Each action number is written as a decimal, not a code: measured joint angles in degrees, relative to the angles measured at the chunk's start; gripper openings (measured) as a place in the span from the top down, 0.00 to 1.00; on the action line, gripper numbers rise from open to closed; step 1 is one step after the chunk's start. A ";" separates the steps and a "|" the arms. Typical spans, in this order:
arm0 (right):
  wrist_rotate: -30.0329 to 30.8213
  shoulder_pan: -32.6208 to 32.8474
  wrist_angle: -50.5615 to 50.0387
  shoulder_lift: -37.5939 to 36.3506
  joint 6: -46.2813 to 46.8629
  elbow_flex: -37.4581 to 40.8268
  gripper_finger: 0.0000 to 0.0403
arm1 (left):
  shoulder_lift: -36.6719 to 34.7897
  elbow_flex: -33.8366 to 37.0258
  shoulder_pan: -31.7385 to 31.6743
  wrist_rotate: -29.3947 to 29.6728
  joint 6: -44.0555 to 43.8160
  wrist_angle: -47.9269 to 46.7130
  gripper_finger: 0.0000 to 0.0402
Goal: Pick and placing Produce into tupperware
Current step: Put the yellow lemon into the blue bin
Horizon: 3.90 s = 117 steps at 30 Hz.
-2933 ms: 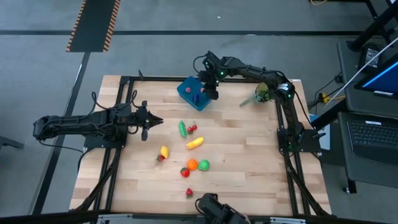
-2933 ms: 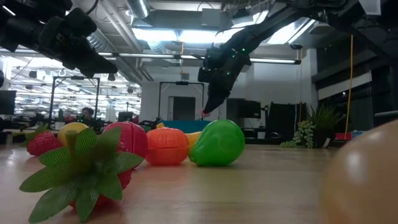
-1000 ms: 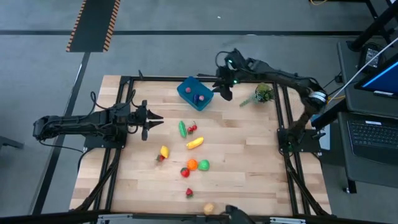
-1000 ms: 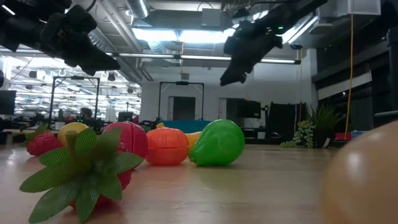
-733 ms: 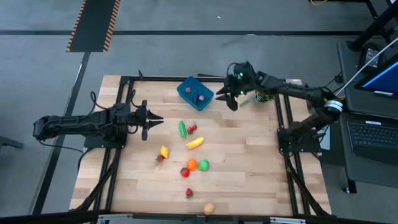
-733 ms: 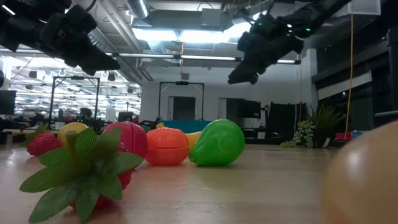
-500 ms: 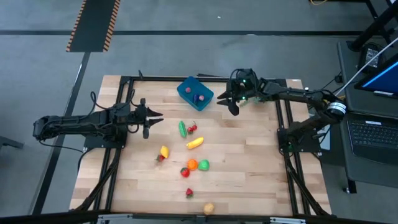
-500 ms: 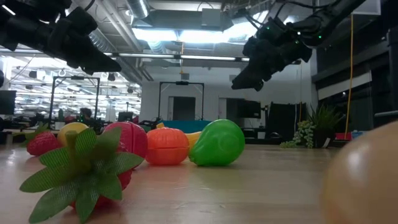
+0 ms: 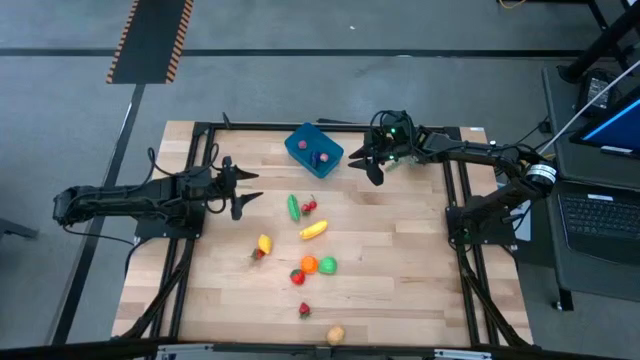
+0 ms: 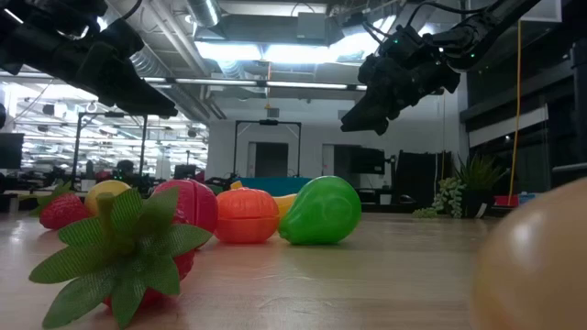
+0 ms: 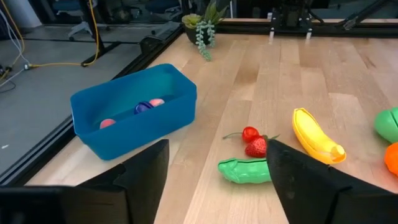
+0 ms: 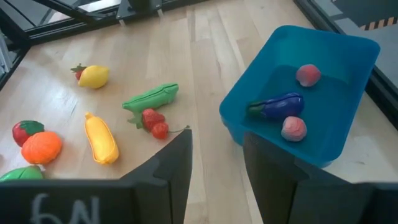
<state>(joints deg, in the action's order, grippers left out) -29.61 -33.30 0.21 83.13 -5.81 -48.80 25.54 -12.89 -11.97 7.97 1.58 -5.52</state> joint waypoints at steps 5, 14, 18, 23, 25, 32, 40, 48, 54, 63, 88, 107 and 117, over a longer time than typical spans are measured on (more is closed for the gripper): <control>0.00 0.00 0.00 0.02 0.95 0.00 0.64 | 0.00 -0.02 0.00 -0.07 0.84 1.16 0.33; 0.00 0.15 0.00 0.02 0.78 0.00 0.64 | -0.02 -0.01 0.00 -0.09 0.61 1.80 0.33; 0.02 0.62 -0.02 0.02 0.84 0.00 0.64 | 0.00 -0.02 0.00 -0.09 0.02 2.41 0.33; 0.07 1.77 -0.04 0.02 0.82 0.00 0.64 | -0.02 0.00 0.02 -0.09 -0.72 2.40 0.32; 0.04 2.21 -0.05 0.04 0.76 0.00 0.64 | -0.02 0.00 0.02 -0.11 -1.46 2.38 0.31; 0.04 3.12 0.02 0.07 0.77 -0.02 0.64 | 0.00 0.01 0.02 -0.07 -1.59 0.48 0.20; 0.04 3.26 0.21 0.07 1.02 -0.02 0.64 | 0.04 0.01 0.02 0.02 -2.34 -0.02 0.05; 0.02 3.26 0.39 0.07 1.04 -0.02 0.64 | 0.12 0.01 0.89 -0.07 6.33 -0.02 0.02; 0.02 3.23 0.39 0.07 0.67 -0.02 0.64 | 2.10 -0.02 3.31 -0.07 6.52 -0.02 0.02; 0.02 3.23 0.37 0.07 0.38 -0.02 0.64 | 12.66 -6.81 7.36 2.71 6.47 -7.55 0.02; -0.02 3.26 -0.31 0.07 -0.73 -0.02 0.64 | 40.96 -34.75 19.20 7.61 -0.06 -32.03 0.02; -0.02 4.59 -0.28 0.07 -2.10 -0.02 0.64 | 40.86 -34.75 21.84 7.54 -3.04 -32.44 0.02; -0.02 4.57 -0.33 0.07 -2.13 -0.02 0.64 | 44.64 -34.75 24.46 7.41 -3.16 -32.39 0.02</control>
<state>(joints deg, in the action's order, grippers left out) -29.63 -28.73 -0.12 83.20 -7.95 -48.82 70.18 -47.64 12.49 15.38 -1.57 -37.91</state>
